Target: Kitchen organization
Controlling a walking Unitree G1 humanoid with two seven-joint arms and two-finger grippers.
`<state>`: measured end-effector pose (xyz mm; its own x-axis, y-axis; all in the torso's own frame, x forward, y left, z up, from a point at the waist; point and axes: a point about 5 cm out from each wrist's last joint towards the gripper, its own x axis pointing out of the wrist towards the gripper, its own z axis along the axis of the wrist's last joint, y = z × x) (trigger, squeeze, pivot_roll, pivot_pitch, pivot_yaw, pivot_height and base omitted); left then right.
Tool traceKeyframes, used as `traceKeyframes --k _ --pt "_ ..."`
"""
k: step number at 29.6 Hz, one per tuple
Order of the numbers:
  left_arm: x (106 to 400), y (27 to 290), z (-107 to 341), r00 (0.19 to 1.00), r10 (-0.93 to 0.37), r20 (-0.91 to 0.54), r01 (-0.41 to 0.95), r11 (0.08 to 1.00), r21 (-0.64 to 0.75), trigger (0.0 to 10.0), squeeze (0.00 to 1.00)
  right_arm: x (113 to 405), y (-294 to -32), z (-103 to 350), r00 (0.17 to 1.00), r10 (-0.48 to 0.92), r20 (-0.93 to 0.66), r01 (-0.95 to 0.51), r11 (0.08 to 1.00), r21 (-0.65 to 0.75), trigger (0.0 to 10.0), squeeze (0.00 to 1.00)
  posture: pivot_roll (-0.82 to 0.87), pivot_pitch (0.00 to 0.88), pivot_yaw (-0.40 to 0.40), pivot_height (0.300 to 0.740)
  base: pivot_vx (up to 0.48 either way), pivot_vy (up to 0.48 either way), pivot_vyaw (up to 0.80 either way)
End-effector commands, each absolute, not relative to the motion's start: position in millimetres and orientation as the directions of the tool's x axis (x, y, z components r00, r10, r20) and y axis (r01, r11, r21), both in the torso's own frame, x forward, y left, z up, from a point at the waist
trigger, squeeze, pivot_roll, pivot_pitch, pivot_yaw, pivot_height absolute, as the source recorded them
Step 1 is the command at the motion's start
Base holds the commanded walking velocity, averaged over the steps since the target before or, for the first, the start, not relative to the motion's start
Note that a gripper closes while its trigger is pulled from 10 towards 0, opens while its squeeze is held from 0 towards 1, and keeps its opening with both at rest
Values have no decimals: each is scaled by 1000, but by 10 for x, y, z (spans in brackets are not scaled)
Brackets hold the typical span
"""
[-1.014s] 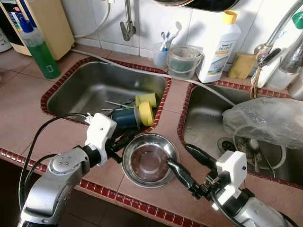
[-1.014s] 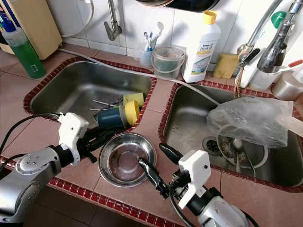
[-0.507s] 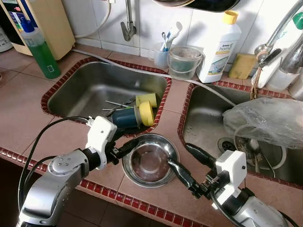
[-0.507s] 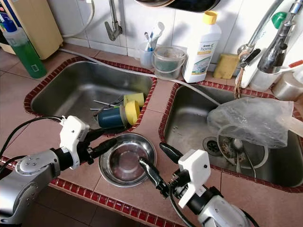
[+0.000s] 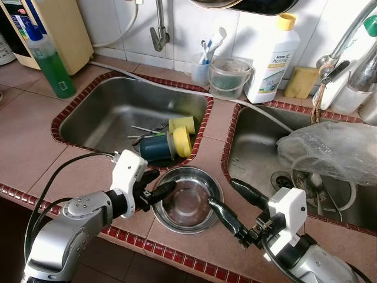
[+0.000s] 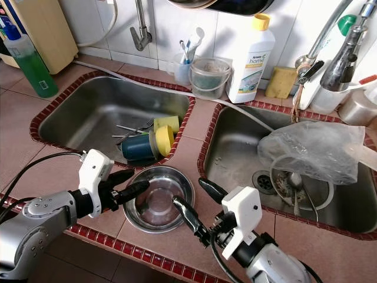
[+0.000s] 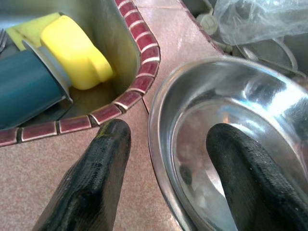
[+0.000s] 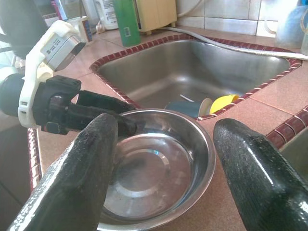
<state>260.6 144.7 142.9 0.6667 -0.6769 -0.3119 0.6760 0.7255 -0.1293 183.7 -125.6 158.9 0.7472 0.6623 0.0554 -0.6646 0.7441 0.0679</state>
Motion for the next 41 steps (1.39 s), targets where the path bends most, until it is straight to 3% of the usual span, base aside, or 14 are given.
traceKeyframes --k 1,4,5,6,7,41 --pt "2564 1433 1419 653 -682 -329 687 716 -120 10000 0 1825 -1258 1586 744 666 54 -669 741 66 10000 0 -65 178 20 740 0 0 0" --pt "2560 1432 1422 655 -684 -321 684 718 -131 10000 0 1825 -1260 1588 745 665 55 -667 742 65 10000 0 -66 178 21 740 0 0 0" --pt "2561 1432 1432 658 -685 -314 684 717 -130 3412 0 1824 -1261 1588 746 664 55 -666 743 64 10000 0 -66 178 21 740 0 0 0" --pt "2563 1434 1433 659 -683 -315 683 719 -129 3412 0 1825 -1261 1588 746 664 55 -666 743 63 10000 0 -66 178 21 740 0 0 0" --pt "2558 1426 1444 653 -692 -308 691 711 -133 0 0 1823 -1263 1587 746 664 54 -666 743 63 10000 0 -67 178 20 740 0 0 0" --pt "2517 1383 1441 630 -716 -301 711 688 -148 0 0 1868 -1266 1585 739 671 56 -673 737 55 10000 0 -61 155 15 740 0 0 0"
